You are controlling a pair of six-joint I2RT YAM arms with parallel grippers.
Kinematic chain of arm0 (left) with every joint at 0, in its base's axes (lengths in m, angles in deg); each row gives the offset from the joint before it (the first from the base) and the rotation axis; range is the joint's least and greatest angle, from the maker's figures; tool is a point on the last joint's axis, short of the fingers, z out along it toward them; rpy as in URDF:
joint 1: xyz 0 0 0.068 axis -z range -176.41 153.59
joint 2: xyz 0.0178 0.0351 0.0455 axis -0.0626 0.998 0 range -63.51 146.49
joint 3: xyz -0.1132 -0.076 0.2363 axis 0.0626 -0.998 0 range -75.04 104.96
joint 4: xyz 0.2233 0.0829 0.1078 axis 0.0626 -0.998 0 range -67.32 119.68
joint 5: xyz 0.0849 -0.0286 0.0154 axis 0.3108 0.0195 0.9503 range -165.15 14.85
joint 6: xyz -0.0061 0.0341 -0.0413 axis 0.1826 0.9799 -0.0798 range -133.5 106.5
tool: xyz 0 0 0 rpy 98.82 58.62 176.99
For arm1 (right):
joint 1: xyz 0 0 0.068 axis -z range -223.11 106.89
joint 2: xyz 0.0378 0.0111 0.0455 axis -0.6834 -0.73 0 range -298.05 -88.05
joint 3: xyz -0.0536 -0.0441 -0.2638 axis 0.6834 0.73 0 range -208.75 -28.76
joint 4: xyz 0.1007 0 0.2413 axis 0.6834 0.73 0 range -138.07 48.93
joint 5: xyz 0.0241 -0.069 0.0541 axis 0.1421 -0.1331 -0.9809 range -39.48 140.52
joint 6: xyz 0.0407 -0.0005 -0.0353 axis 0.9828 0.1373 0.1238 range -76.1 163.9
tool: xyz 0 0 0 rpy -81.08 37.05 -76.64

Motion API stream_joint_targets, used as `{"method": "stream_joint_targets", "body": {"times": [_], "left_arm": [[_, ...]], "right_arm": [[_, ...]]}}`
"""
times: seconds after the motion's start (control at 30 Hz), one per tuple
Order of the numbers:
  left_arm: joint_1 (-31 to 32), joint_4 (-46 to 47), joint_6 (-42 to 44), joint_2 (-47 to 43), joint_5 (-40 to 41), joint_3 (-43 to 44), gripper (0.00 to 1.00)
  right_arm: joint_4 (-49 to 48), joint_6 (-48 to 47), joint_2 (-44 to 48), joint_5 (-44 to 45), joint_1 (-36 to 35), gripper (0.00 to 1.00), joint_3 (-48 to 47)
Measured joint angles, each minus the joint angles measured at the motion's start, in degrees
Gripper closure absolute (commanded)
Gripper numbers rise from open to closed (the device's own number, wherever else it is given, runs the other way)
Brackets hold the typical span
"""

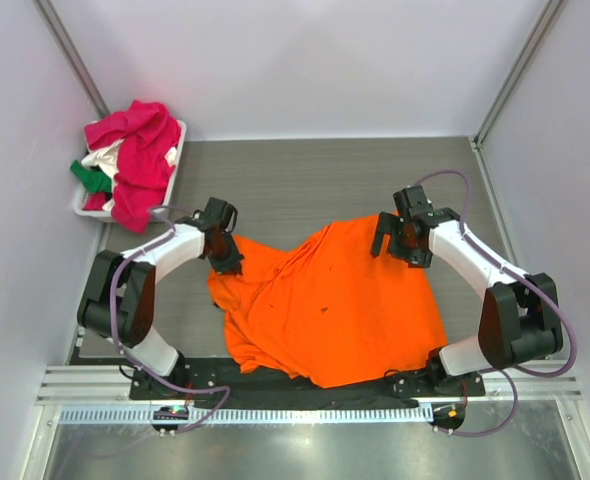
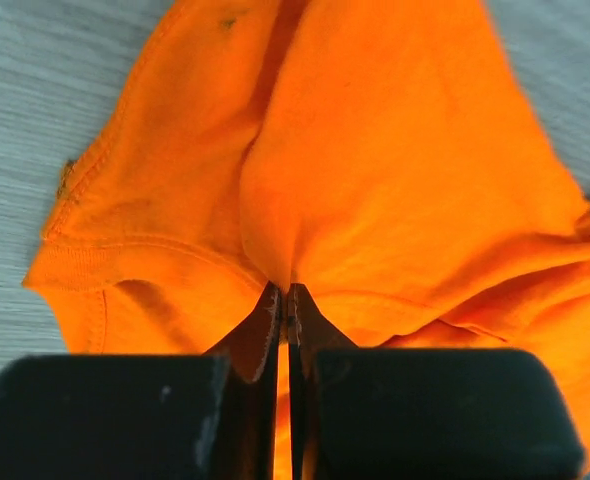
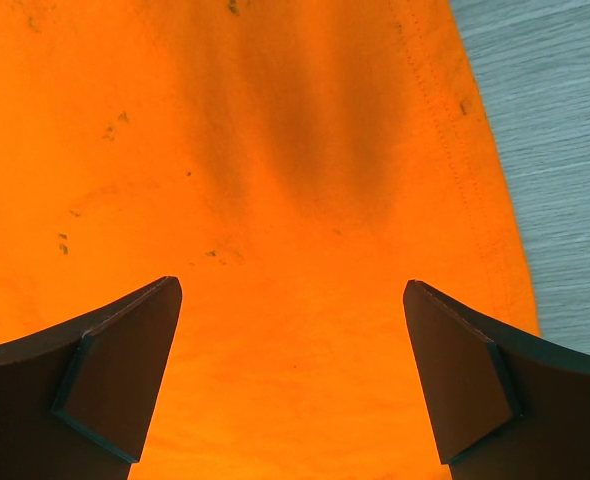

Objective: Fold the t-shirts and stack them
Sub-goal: Flatten the tshirt out

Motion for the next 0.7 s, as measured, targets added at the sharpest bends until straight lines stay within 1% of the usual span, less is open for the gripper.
{"method": "stream_joint_targets", "body": {"times": [0.07, 0.17, 0.27, 0.33, 0.43, 0.47, 0.53, 0.57, 0.6, 0.67, 0.7], "left_arm": [[0.0, -1.0, 0.0, 0.0, 0.2, 1.8, 1.0], [0.0, -4.3, 0.1, 0.2, 1.1, 8.5, 1.0], [-0.8, -7.5, 0.2, 3.4, 1.6, 20.6, 1.0], [-2.2, -9.4, 0.1, 8.7, 1.2, 32.0, 0.99], [-5.6, -10.4, -0.8, 19.9, -1.3, 49.3, 0.54], [-6.7, -10.4, -0.8, 23.5, -2.5, 53.8, 0.35], [-8.7, -12.8, -1.2, 32.3, -4.9, 65.0, 0.08], [-9.5, -14.1, -1.1, 36.3, -5.5, 69.7, 0.01], [-10.0, -15.4, -0.7, 38.9, -5.6, 72.4, 0.0], [-10.4, -17.8, -0.3, 40.4, -5.3, 72.2, 0.0], [-10.3, -19.0, 0.3, 39.5, -4.9, 69.6, 0.0]], "right_arm": [[0.0, -0.2, 0.3, 0.0, 0.2, 0.0, 0.0], [0.0, -0.4, 0.4, 0.0, 0.3, 0.0, 0.0], [0.0, -0.4, 0.4, 0.0, 0.5, 0.0, 0.0], [0.1, -0.4, 0.4, 0.0, 0.5, 0.0, -0.2], [0.3, -0.3, 0.2, 0.0, 0.5, 0.0, -1.0], [0.6, -0.3, 0.2, 0.0, 0.5, 0.0, -1.5], [0.9, -0.1, -0.1, 0.0, 0.6, 0.0, -2.6], [1.1, 0.0, -0.3, 0.0, 0.6, 0.0, -3.2], [1.3, 0.1, -0.3, 0.0, 0.6, 0.0, -3.9], [1.6, 0.2, -0.3, -0.1, 0.6, 0.0, -4.7], [1.7, 0.3, -0.3, -0.3, 0.6, 0.0, -5.0]]}}
